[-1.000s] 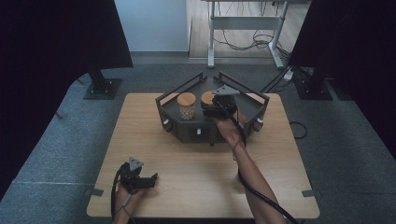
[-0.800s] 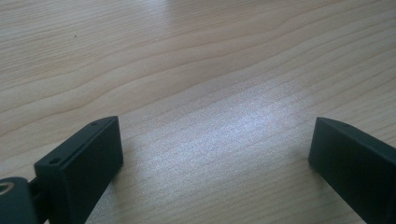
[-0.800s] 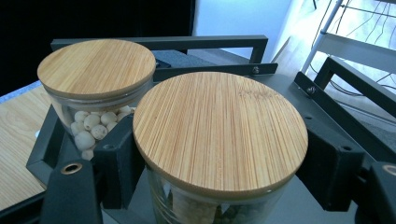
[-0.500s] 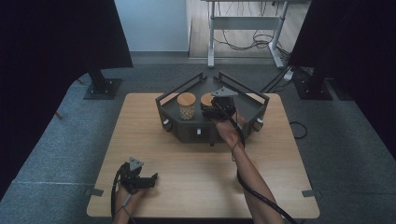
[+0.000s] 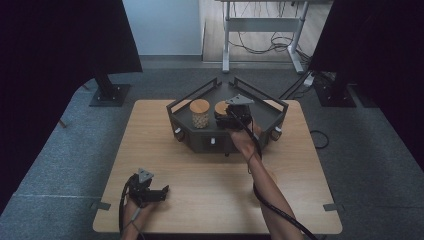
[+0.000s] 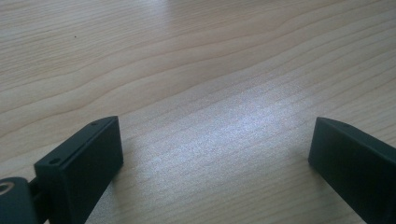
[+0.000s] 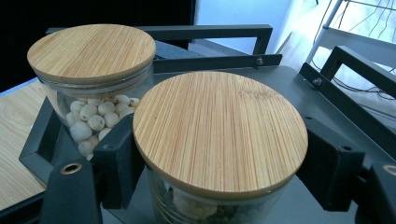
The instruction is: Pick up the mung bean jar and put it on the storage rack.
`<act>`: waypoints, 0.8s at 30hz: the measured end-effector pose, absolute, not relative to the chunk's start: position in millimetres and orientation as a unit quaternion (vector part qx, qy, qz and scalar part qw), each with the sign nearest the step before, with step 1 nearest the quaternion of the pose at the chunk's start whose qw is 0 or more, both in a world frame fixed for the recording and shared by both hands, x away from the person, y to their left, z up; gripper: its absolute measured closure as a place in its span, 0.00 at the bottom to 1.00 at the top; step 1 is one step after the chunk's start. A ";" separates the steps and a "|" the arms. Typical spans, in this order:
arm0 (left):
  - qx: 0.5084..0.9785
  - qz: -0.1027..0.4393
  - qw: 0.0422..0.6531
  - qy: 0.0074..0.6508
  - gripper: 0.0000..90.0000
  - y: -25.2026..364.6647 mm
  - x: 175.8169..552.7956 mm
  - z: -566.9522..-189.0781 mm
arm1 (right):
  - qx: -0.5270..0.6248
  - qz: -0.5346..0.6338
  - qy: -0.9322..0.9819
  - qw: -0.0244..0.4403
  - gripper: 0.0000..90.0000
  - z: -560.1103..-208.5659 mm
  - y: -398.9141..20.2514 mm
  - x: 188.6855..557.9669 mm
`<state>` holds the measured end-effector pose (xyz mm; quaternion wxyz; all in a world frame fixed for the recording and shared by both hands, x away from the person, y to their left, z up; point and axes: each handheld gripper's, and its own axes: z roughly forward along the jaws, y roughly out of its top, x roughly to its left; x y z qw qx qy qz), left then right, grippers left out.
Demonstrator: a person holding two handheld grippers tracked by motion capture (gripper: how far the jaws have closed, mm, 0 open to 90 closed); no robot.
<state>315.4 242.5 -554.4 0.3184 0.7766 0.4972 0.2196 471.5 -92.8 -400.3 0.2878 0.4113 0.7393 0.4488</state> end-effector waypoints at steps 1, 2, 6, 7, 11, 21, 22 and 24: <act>0.777 0.220 0.318 0.497 0.03 242.5 315.4 -554.4 | 0.411 0.449 0.739 0.287 0.26 -400.5 -93.2 471.3; 0.777 0.220 0.318 0.497 0.03 242.5 315.4 -554.4 | 0.412 0.450 0.739 0.287 0.26 -400.7 -93.8 471.2; 0.777 0.220 0.318 0.497 0.03 242.4 315.5 -554.4 | 0.416 0.453 0.737 0.282 0.26 -401.3 -96.1 471.1; 0.777 0.220 0.318 0.497 0.03 242.4 315.5 -554.4 | 0.415 0.453 0.737 0.281 0.26 -401.3 -96.7 471.2; 0.777 0.220 0.318 0.497 0.03 242.3 315.7 -554.4 | 0.416 0.450 0.738 0.282 0.26 -400.7 -96.1 471.1; 0.776 0.220 0.319 0.498 0.03 242.2 315.6 -554.5 | 0.403 0.451 0.742 0.290 0.17 -397.2 -97.0 469.9; 0.776 0.220 0.319 0.498 0.03 242.2 315.6 -554.5 | 0.403 0.451 0.742 0.290 0.17 -397.2 -97.0 469.9; 0.776 0.220 0.319 0.498 0.03 242.2 315.7 -554.5 | 0.403 0.447 0.744 0.290 0.13 -396.6 -96.6 470.0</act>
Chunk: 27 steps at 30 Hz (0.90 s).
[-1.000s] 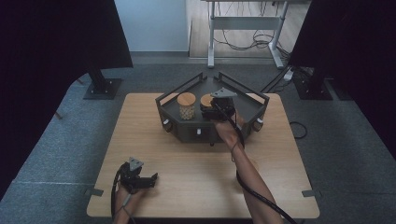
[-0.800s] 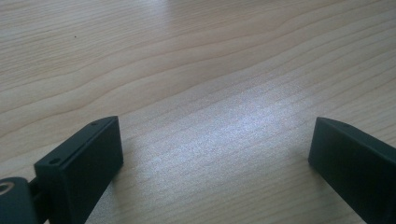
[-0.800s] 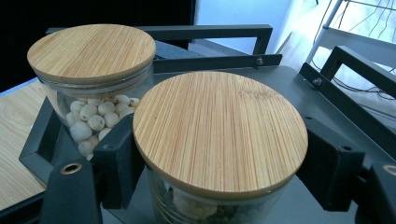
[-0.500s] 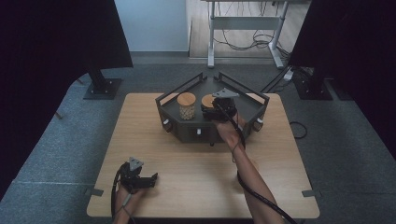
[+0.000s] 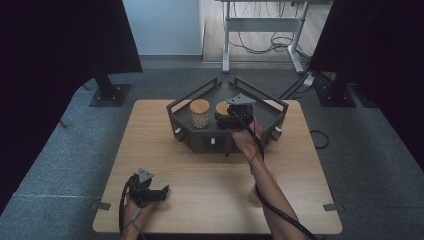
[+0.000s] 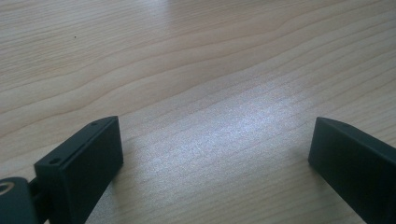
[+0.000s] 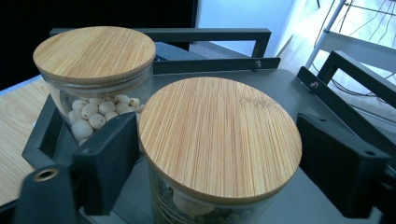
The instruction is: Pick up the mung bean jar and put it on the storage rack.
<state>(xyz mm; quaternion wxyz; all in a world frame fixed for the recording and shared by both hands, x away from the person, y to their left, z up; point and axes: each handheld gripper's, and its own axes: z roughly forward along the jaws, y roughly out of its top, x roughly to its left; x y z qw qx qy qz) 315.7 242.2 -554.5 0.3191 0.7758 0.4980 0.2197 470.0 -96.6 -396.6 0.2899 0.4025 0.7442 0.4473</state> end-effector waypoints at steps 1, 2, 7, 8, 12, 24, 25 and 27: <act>0.776 0.220 0.319 0.498 0.03 242.2 315.7 -554.5 | 0.403 0.446 0.744 0.291 0.12 -396.5 -96.7 470.1; 0.776 0.220 0.319 0.498 0.03 242.2 315.7 -554.5 | 0.404 0.444 0.744 0.293 0.11 -396.7 -96.9 470.4; 0.776 0.220 0.319 0.498 0.03 242.2 315.7 -554.5 | 0.402 0.445 0.744 0.295 0.09 -397.5 -97.6 470.2; 0.776 0.220 0.319 0.498 0.03 242.2 315.7 -554.5 | 0.401 0.445 0.744 0.295 0.09 -397.5 -97.6 470.0; 0.776 0.220 0.319 0.498 0.03 242.2 315.7 -554.5 | 0.399 0.447 0.745 0.294 0.09 -397.6 -98.4 468.4; 0.776 0.220 0.319 0.497 0.03 242.2 315.7 -554.5 | 0.394 0.451 0.745 0.296 0.10 -396.8 -104.8 462.2; 0.776 0.220 0.319 0.497 0.03 242.2 315.7 -554.5 | 0.393 0.450 0.745 0.297 0.10 -397.1 -105.3 461.8; 0.776 0.220 0.319 0.497 0.03 242.2 315.7 -554.5 | 0.393 0.450 0.745 0.297 0.10 -397.4 -106.1 461.1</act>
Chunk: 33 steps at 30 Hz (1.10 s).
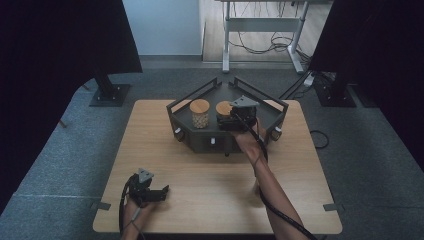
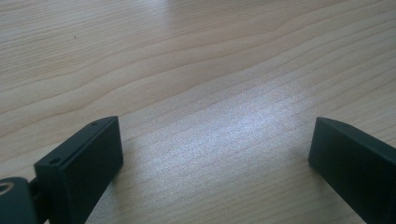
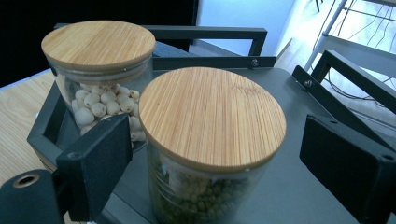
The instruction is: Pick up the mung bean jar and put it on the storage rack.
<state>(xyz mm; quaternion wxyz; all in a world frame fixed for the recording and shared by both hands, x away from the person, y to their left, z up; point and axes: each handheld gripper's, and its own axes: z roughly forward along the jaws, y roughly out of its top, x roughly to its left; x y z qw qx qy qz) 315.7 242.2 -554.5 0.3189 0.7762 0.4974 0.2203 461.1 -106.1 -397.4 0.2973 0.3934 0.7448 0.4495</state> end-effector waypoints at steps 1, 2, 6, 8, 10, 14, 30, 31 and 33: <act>0.776 0.220 0.319 0.497 0.03 242.3 315.7 -554.5 | 0.392 0.450 0.745 0.298 0.10 -397.5 -107.2 460.3; 0.776 0.220 0.319 0.497 0.03 242.2 315.7 -554.5 | 0.392 0.450 0.745 0.298 0.10 -397.4 -107.7 459.8; 0.776 0.220 0.319 0.497 0.03 242.3 315.7 -554.5 | 0.390 0.454 0.744 0.296 0.10 -396.3 -108.5 457.4; 0.776 0.220 0.319 0.497 0.03 242.2 315.7 -554.5 | 0.385 0.454 0.746 0.298 0.10 -395.8 -108.7 456.0; 0.776 0.220 0.319 0.497 0.03 242.2 315.7 -554.5 | 0.384 0.455 0.747 0.297 0.10 -395.2 -108.5 454.6; 0.776 0.220 0.319 0.497 0.03 242.3 315.7 -554.5 | 0.381 0.457 0.746 0.299 0.10 -393.8 -109.2 452.1; 0.776 0.220 0.320 0.498 0.03 242.1 315.7 -554.6 | 0.378 0.464 0.744 0.298 0.10 -390.8 -116.7 441.4; 0.775 0.220 0.320 0.498 0.03 242.1 315.7 -554.6 | 0.378 0.464 0.744 0.298 0.10 -390.7 -117.1 440.8; 0.775 0.220 0.320 0.498 0.03 242.1 315.7 -554.6 | 0.378 0.464 0.744 0.298 0.10 -390.7 -118.2 439.4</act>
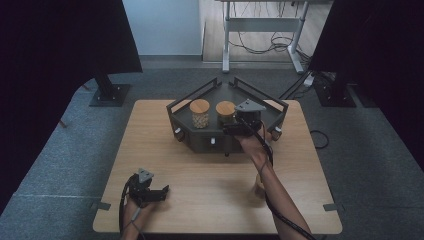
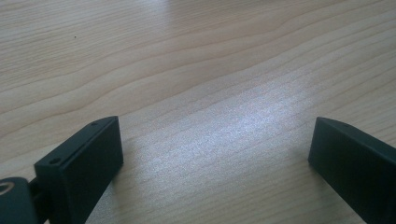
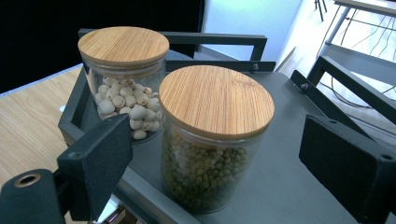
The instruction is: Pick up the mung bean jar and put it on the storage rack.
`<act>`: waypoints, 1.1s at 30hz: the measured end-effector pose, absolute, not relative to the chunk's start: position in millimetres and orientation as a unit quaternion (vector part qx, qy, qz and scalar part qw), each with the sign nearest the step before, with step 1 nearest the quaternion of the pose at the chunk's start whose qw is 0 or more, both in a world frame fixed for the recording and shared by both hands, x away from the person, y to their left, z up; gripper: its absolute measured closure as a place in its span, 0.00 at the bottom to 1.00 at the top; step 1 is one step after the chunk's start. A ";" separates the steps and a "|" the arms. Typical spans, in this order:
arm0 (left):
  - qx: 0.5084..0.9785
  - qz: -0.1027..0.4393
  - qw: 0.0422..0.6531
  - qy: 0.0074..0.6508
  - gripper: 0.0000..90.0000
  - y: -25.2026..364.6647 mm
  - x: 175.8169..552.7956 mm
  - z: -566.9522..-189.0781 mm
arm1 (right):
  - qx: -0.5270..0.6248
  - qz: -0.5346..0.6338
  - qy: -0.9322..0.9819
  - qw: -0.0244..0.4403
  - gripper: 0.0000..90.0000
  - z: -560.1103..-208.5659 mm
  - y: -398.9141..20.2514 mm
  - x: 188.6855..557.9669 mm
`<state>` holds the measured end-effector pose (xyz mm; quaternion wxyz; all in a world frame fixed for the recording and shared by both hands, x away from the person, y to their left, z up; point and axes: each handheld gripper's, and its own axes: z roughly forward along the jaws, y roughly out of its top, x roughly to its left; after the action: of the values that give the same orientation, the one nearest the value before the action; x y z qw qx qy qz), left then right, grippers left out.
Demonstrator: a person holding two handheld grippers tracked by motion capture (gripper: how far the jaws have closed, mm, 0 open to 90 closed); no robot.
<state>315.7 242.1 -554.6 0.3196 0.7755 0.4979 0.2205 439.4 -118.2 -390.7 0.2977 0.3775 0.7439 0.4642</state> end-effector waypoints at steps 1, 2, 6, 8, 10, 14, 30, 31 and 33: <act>0.775 0.221 0.320 0.498 0.03 242.1 315.7 -554.6 | 0.377 0.464 0.744 0.298 0.10 -390.6 -118.7 438.7; 0.775 0.221 0.320 0.498 0.03 242.0 315.7 -554.6 | 0.376 0.464 0.744 0.299 0.10 -390.6 -119.3 437.9; 0.775 0.221 0.320 0.498 0.03 242.0 315.6 -554.6 | 0.375 0.466 0.744 0.299 0.10 -390.4 -121.9 434.8; 0.775 0.221 0.319 0.498 0.03 242.0 315.6 -554.6 | 0.374 0.467 0.743 0.299 0.10 -390.4 -123.2 433.3; 0.775 0.221 0.320 0.498 0.03 242.0 315.6 -554.6 | 0.373 0.468 0.743 0.299 0.10 -390.5 -124.6 432.0; 0.775 0.220 0.319 0.498 0.03 242.0 315.6 -554.6 | 0.372 0.470 0.743 0.298 0.10 -390.9 -127.0 429.3; 0.775 0.221 0.319 0.499 0.03 241.9 315.4 -554.6 | 0.359 0.473 0.745 0.302 0.11 -392.6 -131.0 416.4; 0.775 0.221 0.319 0.499 0.03 241.9 315.4 -554.6 | 0.359 0.473 0.745 0.302 0.11 -392.9 -131.6 415.5; 0.775 0.221 0.319 0.499 0.03 241.9 315.3 -554.6 | 0.359 0.474 0.745 0.302 0.11 -393.4 -132.9 414.4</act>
<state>315.3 241.9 -554.6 0.3193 0.7746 0.4991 0.2211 414.4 -132.9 -393.4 0.3016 0.3595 0.7452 0.4738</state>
